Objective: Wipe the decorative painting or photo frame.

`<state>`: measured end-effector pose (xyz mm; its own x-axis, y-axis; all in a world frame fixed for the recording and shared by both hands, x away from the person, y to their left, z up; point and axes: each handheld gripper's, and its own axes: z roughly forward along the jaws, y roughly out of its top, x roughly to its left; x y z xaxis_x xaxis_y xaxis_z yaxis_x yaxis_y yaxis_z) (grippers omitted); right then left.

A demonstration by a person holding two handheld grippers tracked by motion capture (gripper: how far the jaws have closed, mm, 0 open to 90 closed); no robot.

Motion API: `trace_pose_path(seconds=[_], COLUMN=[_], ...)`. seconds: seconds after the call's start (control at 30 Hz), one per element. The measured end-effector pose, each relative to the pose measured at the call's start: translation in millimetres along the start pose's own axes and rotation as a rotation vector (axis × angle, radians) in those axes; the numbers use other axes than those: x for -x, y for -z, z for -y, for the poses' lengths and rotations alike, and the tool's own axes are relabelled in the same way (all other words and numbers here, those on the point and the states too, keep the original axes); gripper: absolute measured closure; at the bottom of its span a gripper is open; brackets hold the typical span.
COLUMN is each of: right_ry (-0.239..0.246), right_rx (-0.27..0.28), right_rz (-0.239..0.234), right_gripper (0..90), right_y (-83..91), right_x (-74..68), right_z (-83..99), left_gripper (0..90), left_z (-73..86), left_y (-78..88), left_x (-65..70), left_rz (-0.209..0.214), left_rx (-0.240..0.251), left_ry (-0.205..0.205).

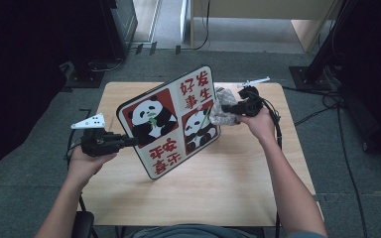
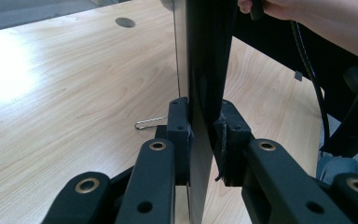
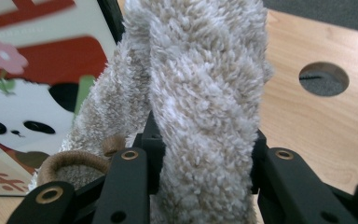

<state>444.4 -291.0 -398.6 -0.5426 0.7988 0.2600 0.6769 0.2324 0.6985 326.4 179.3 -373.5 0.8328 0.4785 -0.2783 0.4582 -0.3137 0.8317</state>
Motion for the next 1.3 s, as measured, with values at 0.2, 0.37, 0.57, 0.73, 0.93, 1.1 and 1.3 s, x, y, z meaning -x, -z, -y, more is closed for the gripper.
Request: trace_pose_path(seconds=[0.2,0.37,0.57,0.73,0.93,1.1,1.3], right_ry=[-0.011,-0.014,-0.03,-0.039,-0.064,-0.061,-0.067], right_rx=[-0.006,-0.009,-0.004,-0.005,-0.006,-0.01,-0.003], right_rz=[0.008,0.014,0.015,0.018,0.014,0.019,0.018], right_gripper=[65.0,65.0,64.9,64.9,64.9,64.9,64.9], right_y=[-5.5,-10.4,-15.4,-19.0,-23.1,-26.3,-29.2], right_x=[1.2,3.3,5.4,7.2,9.5,10.6,13.3], right_z=[11.0,20.7,33.2,42.2,52.6,60.7,68.6], left_gripper=[78.6,78.6,78.6,78.6,78.6,78.7,78.6], left_z=[0.0,-0.1,-0.1,0.0,-0.1,-0.2,-0.1], left_y=[-0.1,-0.1,-0.2,-0.2,-0.3,-0.2,-0.2], left_x=[-0.2,0.0,0.2,0.3,-0.1,0.3,0.6], left_rz=[0.001,-0.001,-0.001,0.0,0.001,-0.001,-0.003], left_rx=[0.0,0.0,-0.001,-0.001,-0.001,-0.003,-0.002], left_ry=[0.0,0.001,0.001,0.0,0.003,0.004,0.004])
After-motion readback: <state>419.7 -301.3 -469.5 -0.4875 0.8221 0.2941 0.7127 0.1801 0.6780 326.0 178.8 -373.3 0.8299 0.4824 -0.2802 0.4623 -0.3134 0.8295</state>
